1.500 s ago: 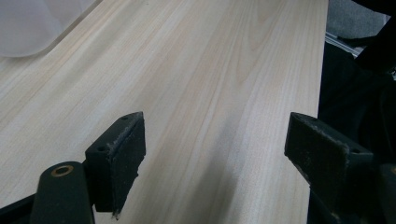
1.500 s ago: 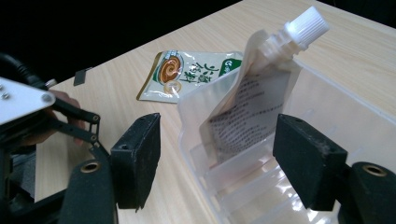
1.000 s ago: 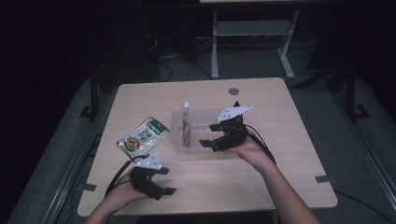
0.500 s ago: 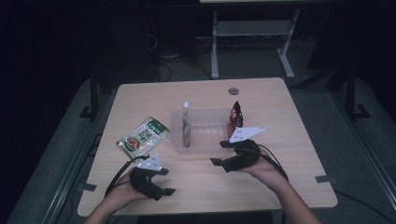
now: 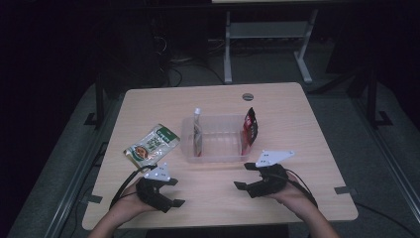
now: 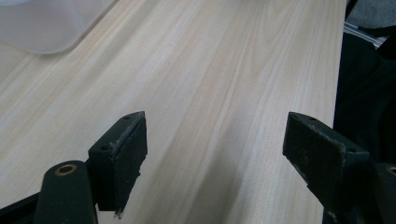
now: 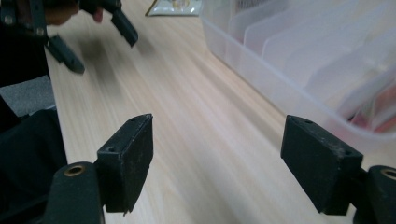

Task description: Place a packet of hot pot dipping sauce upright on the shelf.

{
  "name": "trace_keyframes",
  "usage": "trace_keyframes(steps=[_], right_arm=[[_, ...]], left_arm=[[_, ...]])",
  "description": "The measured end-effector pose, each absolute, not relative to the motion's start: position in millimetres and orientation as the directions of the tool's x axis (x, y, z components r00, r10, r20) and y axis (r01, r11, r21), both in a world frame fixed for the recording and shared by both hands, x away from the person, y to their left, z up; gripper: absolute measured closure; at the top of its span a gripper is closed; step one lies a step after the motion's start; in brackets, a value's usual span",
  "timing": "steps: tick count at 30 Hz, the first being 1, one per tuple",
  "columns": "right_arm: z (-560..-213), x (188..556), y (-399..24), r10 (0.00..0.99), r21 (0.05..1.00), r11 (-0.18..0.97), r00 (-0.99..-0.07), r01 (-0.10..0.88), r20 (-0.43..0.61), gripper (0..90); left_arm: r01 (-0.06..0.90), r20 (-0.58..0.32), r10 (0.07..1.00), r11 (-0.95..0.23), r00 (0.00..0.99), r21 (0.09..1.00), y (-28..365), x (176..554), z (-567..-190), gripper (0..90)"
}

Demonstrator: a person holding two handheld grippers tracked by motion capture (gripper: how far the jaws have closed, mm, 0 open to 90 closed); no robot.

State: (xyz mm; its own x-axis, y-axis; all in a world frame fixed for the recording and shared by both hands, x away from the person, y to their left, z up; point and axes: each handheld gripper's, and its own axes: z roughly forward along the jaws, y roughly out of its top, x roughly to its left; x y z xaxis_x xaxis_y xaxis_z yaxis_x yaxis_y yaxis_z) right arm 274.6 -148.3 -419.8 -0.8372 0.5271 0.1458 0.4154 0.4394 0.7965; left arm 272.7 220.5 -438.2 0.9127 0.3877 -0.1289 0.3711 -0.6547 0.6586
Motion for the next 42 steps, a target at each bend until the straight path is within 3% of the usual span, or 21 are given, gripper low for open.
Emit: trace_keyframes(steps=[20,26,42], right_arm=[[-437,257,-175,0.563,0.774,0.436,-0.81,0.459,0.163,23.4],[-438,258,-172,0.551,0.771,0.448,-0.819,0.453,0.162,23.0],[-441,260,-172,0.546,0.765,0.447,-0.819,0.464,0.177,22.9]], left_arm=[[0.412,-0.057,0.513,-0.612,0.856,0.675,259,293,-418,21.6],[0.434,-0.01,0.574,-0.608,0.819,0.665,277,308,-411,21.4],[0.518,0.007,0.706,-0.526,0.708,0.674,304,364,-410,18.1]])
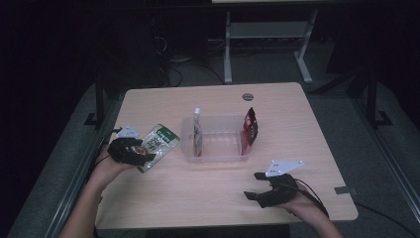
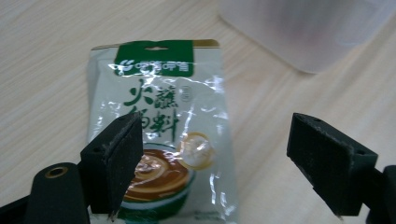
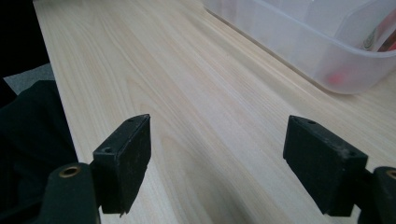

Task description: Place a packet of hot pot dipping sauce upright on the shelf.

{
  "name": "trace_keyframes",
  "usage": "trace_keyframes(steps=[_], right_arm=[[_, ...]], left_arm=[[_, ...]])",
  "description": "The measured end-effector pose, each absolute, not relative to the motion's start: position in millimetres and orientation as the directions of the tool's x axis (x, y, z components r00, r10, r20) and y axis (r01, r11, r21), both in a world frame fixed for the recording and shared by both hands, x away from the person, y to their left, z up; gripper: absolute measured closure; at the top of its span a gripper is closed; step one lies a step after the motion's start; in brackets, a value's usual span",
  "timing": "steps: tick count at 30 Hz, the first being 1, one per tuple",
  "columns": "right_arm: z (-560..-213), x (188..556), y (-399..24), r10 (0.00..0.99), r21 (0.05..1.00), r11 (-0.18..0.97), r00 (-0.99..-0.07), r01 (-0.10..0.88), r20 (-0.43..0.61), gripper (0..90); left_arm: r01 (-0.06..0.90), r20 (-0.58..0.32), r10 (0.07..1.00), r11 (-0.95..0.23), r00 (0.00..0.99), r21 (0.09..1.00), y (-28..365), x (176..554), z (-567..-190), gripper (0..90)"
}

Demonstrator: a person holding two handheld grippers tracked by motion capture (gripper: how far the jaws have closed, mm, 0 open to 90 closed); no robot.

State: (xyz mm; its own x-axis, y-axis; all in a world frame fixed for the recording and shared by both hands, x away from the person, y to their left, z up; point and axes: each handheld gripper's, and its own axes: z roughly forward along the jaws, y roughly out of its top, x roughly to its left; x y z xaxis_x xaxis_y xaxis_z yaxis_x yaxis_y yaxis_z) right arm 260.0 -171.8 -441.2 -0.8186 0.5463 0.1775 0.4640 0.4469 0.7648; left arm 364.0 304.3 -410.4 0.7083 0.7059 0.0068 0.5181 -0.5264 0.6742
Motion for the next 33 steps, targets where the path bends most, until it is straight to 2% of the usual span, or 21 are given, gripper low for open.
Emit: trace_keyframes(steps=[11,14,16,25,33], right_arm=[[-442,262,-173,0.548,0.765,0.448,-0.818,0.463,0.175,22.9],[-442,262,-174,0.55,0.764,0.448,-0.817,0.465,0.174,22.9],[-442,262,-174,0.548,0.767,0.447,-0.819,0.46,0.172,22.9],[-441,264,-175,0.549,0.767,0.449,-0.819,0.458,0.167,22.9],[-442,264,-174,0.544,0.767,0.456,-0.824,0.451,0.161,23.0]], left_arm=[[0.549,0.055,0.757,-0.52,0.652,0.655,317,392,-422,17.2],[0.54,0.059,0.765,-0.505,0.641,0.673,320,403,-421,17.0],[0.552,0.081,0.762,-0.535,0.643,0.64,321,409,-424,16.5],[0.616,0.01,0.764,-0.528,0.645,0.585,333,413,-447,13.2],[0.635,-0.06,0.747,-0.516,0.662,0.575,334,417,-456,12.8]])
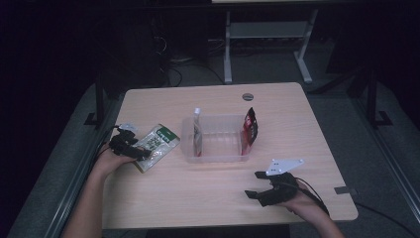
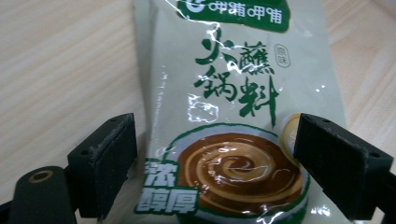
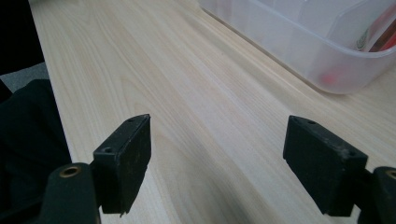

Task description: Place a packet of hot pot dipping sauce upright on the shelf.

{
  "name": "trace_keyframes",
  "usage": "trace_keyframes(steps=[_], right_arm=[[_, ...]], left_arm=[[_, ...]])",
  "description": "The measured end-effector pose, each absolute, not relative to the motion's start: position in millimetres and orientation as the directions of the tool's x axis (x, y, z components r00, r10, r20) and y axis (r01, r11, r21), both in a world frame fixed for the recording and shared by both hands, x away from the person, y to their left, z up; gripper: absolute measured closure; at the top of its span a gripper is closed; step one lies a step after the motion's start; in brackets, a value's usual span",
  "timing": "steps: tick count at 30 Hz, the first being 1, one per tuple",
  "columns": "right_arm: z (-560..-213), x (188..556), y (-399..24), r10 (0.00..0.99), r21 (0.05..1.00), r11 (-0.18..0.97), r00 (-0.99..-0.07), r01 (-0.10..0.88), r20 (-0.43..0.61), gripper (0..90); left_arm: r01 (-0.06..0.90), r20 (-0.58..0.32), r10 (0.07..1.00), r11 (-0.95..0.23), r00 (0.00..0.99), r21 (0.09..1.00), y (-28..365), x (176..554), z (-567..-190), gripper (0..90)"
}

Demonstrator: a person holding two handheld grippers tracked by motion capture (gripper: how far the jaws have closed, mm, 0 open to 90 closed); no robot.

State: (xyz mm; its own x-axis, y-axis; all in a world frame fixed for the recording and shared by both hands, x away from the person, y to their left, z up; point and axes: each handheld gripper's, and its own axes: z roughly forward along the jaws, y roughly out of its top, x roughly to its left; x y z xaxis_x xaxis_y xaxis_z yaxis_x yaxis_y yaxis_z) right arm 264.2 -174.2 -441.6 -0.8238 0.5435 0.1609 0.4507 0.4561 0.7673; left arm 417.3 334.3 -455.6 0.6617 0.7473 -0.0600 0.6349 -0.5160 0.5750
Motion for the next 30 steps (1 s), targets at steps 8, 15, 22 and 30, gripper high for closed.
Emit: trace_keyframes(steps=[8,15,22,30], right_arm=[[-442,264,-175,0.545,0.767,0.457,-0.823,0.451,0.159,23.0],[-442,264,-174,0.546,0.765,0.459,-0.823,0.452,0.158,23.0],[-442,264,-173,0.545,0.763,0.463,-0.824,0.451,0.156,23.2],[-442,263,-173,0.545,0.761,0.464,-0.823,0.453,0.157,23.3]], left_arm=[[0.634,-0.058,0.741,-0.529,0.669,0.564,331,416,-458,13.3],[0.625,-0.041,0.748,-0.521,0.662,0.581,334,412,-456,31.1],[0.642,-0.069,0.767,-0.481,0.638,0.597,341,411,-454,54.8],[0.649,-0.09,0.761,-0.477,0.643,0.593,342,410,-452,82.4]])
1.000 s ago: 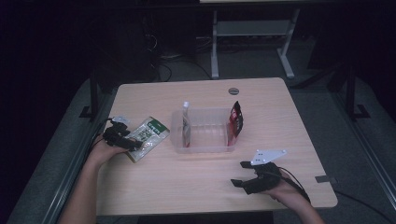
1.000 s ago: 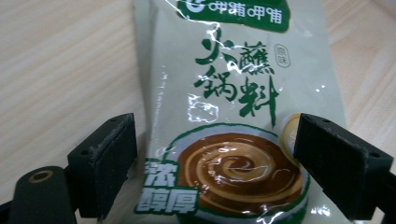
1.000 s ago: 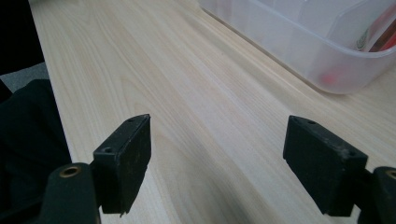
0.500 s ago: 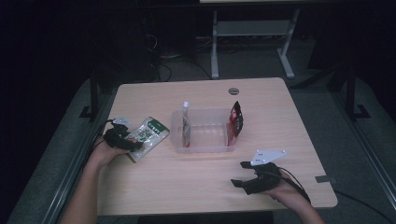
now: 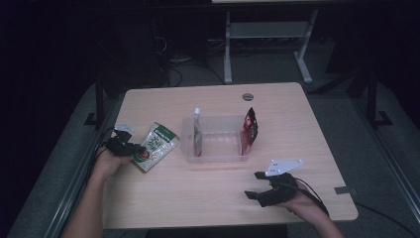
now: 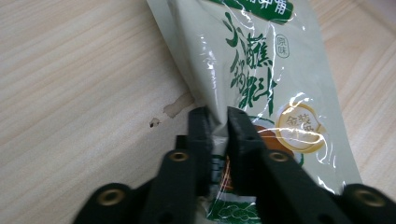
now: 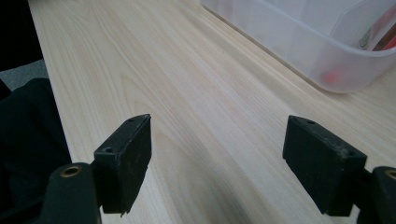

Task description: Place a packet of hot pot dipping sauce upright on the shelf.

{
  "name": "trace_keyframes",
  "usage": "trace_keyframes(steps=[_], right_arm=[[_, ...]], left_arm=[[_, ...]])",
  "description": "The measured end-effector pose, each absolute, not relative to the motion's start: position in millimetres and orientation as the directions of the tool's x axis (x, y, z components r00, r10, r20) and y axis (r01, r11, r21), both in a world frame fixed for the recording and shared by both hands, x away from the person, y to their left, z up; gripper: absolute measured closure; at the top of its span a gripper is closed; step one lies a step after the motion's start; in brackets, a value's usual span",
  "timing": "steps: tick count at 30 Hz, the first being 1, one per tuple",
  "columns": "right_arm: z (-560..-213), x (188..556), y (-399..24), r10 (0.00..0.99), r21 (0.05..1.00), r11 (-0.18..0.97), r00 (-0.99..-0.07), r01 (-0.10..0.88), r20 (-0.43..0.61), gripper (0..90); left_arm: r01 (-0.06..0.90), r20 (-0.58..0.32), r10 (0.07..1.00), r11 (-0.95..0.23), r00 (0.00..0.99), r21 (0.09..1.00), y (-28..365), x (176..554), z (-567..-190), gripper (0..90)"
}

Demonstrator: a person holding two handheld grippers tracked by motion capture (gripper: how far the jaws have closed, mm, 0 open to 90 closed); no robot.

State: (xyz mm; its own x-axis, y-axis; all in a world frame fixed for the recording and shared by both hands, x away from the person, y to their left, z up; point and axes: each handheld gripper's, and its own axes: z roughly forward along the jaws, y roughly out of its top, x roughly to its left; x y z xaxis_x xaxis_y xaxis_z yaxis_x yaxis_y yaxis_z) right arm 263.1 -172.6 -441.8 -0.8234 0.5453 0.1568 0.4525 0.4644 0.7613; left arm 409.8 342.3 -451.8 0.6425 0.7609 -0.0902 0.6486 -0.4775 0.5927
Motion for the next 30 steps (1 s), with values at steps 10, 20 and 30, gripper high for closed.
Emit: trace_keyframes(steps=[10,20,30], right_arm=[[-441,263,-174,0.548,0.762,0.46,-0.821,0.455,0.159,23.3],[-441,263,-176,0.549,0.765,0.459,-0.821,0.452,0.155,23.3],[-441,263,-176,0.547,0.766,0.462,-0.824,0.448,0.152,23.3]], left_arm=[[0.675,-0.157,0.765,-0.429,0.625,0.601,348,410,-447,89.4],[0.651,-0.176,0.755,-0.394,0.632,0.649,360,392,-415,89.4],[0.612,-0.208,0.715,-0.369,0.668,0.699,364,373,-387,89.5]])
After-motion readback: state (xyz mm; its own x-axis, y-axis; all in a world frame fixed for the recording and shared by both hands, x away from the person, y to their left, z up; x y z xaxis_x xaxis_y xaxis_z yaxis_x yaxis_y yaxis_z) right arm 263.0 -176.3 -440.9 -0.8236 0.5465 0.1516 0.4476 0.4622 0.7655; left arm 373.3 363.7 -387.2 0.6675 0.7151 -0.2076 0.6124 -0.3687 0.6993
